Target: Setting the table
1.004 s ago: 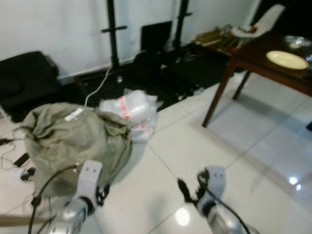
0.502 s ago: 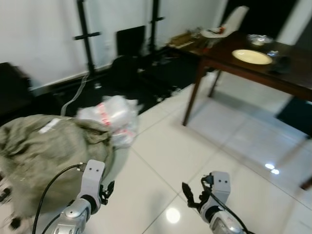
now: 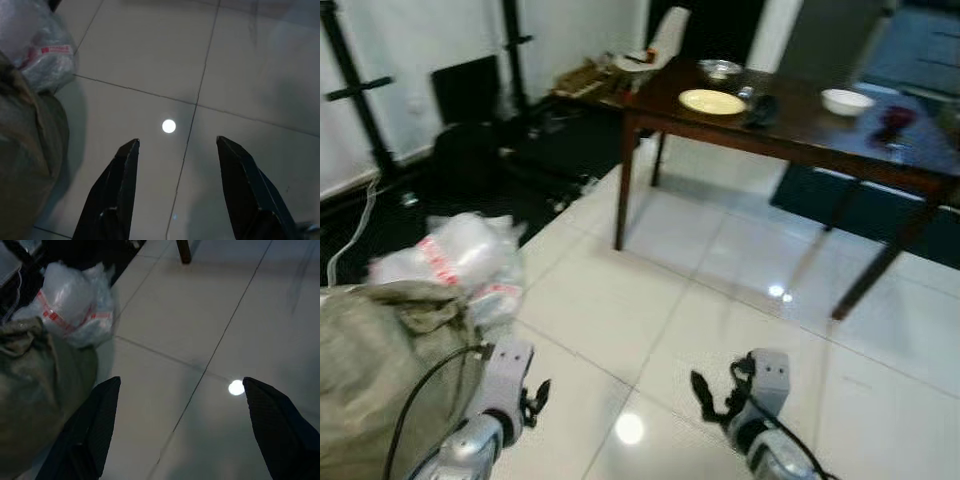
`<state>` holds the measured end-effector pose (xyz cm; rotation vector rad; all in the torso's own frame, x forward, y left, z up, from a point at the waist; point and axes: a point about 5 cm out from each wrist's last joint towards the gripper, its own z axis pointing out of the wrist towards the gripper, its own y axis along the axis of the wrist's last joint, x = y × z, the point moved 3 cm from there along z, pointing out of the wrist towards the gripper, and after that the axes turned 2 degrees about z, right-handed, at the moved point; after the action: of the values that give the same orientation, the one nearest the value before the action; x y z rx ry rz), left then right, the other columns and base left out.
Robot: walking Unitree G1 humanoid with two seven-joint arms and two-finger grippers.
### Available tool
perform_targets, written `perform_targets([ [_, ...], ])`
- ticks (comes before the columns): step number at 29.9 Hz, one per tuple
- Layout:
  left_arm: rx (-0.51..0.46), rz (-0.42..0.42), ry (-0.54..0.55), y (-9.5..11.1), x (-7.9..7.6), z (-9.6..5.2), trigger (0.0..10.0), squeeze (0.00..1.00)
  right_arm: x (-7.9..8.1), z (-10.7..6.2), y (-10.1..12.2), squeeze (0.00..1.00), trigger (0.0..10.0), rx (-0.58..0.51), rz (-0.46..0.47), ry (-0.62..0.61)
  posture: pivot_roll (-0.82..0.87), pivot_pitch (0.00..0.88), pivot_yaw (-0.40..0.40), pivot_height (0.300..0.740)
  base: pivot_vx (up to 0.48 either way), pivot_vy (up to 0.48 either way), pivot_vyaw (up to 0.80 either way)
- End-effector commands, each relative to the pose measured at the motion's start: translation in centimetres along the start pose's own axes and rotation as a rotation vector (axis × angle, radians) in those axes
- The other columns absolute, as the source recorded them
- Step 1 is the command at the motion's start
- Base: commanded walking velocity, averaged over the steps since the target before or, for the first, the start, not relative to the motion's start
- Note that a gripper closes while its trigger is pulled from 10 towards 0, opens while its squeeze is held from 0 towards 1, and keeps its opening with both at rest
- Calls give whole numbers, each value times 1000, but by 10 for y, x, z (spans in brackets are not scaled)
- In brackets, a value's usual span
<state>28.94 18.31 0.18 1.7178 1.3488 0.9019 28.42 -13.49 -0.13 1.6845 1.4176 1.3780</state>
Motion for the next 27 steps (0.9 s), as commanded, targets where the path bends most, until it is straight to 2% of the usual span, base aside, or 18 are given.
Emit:
perform_targets([
  [1,6,4,-8,-4,-4,0,10000,0,-8,-4,-4,0,10000,16,-9,-24,-4,4,45,740,0,0,-800],
  [16,-40,22,-17,0,-8,1,10000,0,-8,-4,-3,0,10000,15,-12,-18,-7,11,42,740,0,0,-800],
  [20,-66,65,-27,4,-11,1,10000,0,-4,-4,-2,0,10000,6,-39,4,-10,11,42,740,472,0,-244],
  [27,-70,75,-33,5,-14,1,10000,0,-4,-4,-1,0,10000,5,-49,12,-12,13,38,740,472,0,0],
])
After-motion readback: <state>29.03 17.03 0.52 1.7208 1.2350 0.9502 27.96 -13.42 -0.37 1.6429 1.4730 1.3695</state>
